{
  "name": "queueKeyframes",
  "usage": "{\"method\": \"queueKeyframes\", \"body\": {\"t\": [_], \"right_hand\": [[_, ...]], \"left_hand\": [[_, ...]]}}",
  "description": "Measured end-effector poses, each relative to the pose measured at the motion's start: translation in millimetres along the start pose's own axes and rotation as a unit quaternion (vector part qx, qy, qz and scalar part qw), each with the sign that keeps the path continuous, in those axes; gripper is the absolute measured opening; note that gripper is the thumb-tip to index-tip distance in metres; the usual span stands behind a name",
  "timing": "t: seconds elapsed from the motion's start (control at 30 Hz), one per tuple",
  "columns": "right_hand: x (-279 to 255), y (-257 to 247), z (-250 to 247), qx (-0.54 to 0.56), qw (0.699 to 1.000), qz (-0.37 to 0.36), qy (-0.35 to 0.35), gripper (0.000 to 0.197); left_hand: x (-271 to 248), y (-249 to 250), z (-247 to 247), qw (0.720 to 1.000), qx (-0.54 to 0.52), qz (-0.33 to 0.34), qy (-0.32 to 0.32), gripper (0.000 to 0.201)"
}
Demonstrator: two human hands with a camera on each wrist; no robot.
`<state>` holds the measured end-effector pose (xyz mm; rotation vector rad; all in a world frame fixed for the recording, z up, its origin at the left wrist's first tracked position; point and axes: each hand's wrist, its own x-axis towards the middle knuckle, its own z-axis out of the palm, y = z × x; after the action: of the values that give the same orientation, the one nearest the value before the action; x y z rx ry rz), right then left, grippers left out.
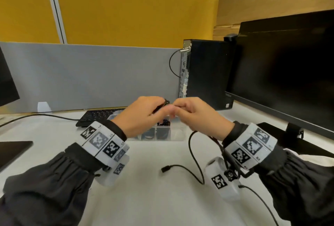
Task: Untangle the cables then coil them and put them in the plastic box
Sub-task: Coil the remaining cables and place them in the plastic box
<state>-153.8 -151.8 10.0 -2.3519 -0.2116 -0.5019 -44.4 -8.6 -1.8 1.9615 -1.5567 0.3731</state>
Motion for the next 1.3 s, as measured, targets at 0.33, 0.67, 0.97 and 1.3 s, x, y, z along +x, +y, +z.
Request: {"method": "queueKeyframes", "body": {"t": [0.33,0.67,0.97,1.3], "right_hand": [[-1,30,0,-0.017,0.974,0.090,-0.205,0.011],[7,18,-26,-0.029,0.944,0.166,-0.283,0.057],[15,26,-26,0.058,0.985,0.074,-0.143,0.043],[57,46,-59,0.016,0.909,-0.039,0.414,0.045]], "left_hand": [[-1,-27,-12,0.958,0.281,-0.035,-0.041,0.031],[-5,-36,-11,0.962,0.252,-0.104,-0.012,0.036],[-20,-28,-12,0.995,0.079,-0.059,-0.028,0.032],[-28,-13,-7,0.975,0.138,0.067,-0.158,0.045]]}}
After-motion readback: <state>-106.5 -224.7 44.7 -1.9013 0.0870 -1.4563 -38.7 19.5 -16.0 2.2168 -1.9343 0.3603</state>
